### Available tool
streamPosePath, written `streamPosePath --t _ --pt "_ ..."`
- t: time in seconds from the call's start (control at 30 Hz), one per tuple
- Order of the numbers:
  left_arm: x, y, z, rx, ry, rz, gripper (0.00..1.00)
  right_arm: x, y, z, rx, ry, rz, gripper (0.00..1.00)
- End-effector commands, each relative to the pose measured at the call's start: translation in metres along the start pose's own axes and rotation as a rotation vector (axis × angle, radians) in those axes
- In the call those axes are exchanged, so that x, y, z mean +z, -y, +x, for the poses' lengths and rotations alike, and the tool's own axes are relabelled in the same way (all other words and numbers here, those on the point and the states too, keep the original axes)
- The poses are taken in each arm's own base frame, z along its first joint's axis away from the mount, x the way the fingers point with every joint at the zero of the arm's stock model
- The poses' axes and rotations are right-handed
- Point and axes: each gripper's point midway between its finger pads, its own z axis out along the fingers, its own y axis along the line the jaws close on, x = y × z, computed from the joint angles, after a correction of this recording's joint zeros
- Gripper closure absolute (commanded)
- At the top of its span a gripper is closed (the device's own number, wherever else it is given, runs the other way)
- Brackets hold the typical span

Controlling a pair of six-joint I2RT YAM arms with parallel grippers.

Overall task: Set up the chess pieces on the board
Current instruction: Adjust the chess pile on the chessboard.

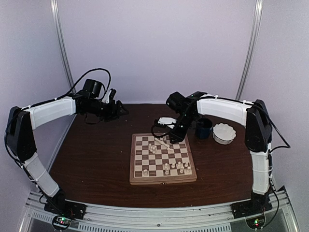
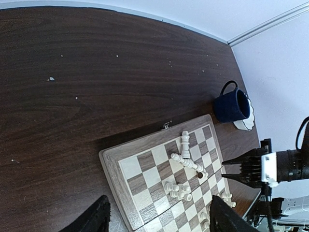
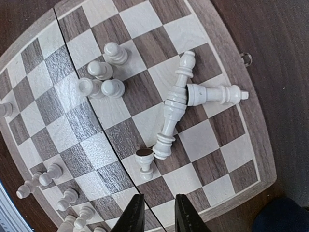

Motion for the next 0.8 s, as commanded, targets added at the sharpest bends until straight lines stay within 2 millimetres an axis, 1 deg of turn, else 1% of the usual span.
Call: streamPosePath --t 0.0,0.1,0.2,0.27,0.4,0.47,0.63,0.77 --pt "-0.003 0.012 -0.015 0.020 0.034 0.037 0.30 0.016 0.002 0.004 0.021 -0.035 -0.004 0.74" --pt "-0.003 0.014 -0.014 0.021 0.030 0.046 0.31 0.019 -0.003 0.005 0.012 -0.032 -0.033 0.74" --pt "-0.002 0.015 -0.014 0.023 0.028 0.049 0.31 0.013 -0.008 -0.002 -0.010 -0.001 -0.060 0.73" --pt "-0.002 0.015 -0.013 0.022 0.027 0.046 0.31 0.008 -0.009 -0.010 -0.026 0.017 -0.067 0.74" --pt "-0.001 0.014 -0.013 0.020 0.022 0.047 0.31 0.007 -0.014 -0.030 -0.070 0.053 -0.072 0.76" --pt "-0.001 0.013 -0.013 0.022 0.023 0.043 0.31 0.008 -0.020 -0.041 -0.093 0.067 -0.083 0.76" --pt "-0.001 0.014 -0.013 0.025 0.023 0.041 0.31 0.020 -0.038 -0.061 -0.134 0.071 -0.126 0.77" --pt "-0.002 0.015 -0.014 0.025 0.023 0.042 0.31 0.029 -0.047 -0.069 -0.151 0.059 -0.140 0.78"
